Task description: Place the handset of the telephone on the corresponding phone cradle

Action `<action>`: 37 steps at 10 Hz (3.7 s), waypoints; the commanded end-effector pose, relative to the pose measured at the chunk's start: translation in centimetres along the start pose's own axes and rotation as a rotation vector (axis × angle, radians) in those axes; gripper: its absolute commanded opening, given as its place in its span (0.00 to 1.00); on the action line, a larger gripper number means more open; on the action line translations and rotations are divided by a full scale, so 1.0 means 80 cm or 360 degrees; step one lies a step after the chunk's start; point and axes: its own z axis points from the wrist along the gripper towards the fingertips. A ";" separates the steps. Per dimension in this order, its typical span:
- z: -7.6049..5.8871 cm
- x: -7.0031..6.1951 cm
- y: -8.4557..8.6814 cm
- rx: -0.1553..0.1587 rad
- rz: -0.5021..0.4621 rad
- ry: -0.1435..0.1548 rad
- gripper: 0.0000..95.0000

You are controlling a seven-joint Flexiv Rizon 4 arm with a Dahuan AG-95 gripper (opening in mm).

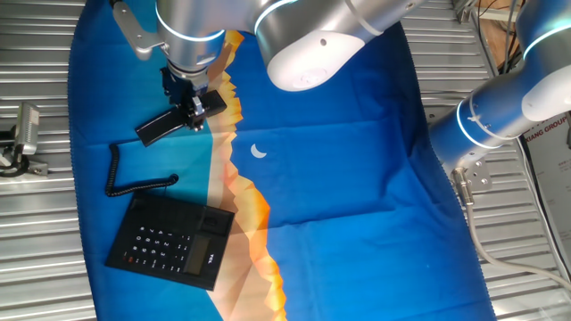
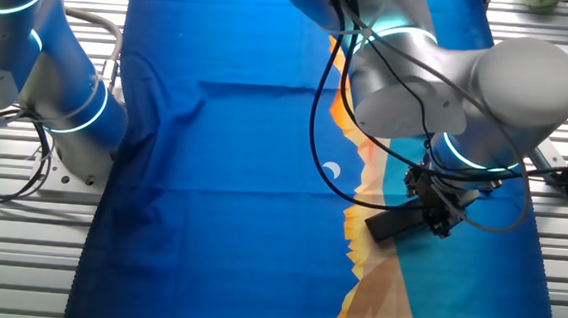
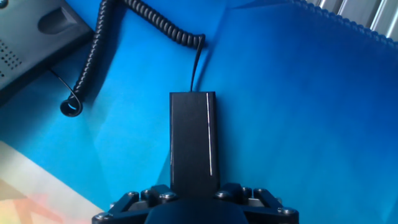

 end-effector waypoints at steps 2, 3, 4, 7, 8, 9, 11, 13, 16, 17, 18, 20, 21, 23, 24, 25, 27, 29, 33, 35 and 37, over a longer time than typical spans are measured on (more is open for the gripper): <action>0.000 0.000 0.000 -0.0001 0.0001 -0.0002 0.60; 0.000 0.000 0.000 0.0000 0.0001 -0.0001 0.40; 0.000 0.000 0.000 0.0001 0.0004 0.0001 0.40; 0.000 0.000 0.000 -0.0006 0.0012 0.0002 0.40; 0.000 0.000 0.000 -0.0006 0.0018 0.0003 0.20; 0.000 0.000 0.000 -0.0009 0.0023 0.0002 0.20; 0.000 0.000 0.000 -0.0019 0.0043 0.0011 0.00; 0.000 0.000 0.000 -0.0022 0.0047 0.0011 0.00; 0.000 0.000 0.001 -0.0024 0.0049 0.0012 0.00; 0.000 0.000 0.001 -0.0025 0.0051 0.0013 0.00; -0.001 0.000 0.001 -0.0025 0.0052 0.0017 0.00; -0.004 0.000 0.001 -0.0025 0.0051 0.0022 0.00; -0.007 0.000 0.002 -0.0027 0.0054 0.0024 0.00; -0.013 0.000 0.003 -0.0030 0.0064 0.0023 0.00; -0.015 0.001 0.004 -0.0029 0.0067 0.0025 0.00; -0.018 0.001 0.005 -0.0026 0.0074 0.0022 0.00; -0.023 0.001 0.006 -0.0027 0.0084 0.0020 0.00; -0.032 0.001 0.009 -0.0029 0.0097 0.0021 0.00; -0.046 0.001 0.014 -0.0031 0.0127 0.0043 0.00; -0.050 0.000 0.015 -0.0036 0.0138 0.0056 0.00; -0.056 -0.005 0.016 -0.0050 0.0184 0.0111 0.00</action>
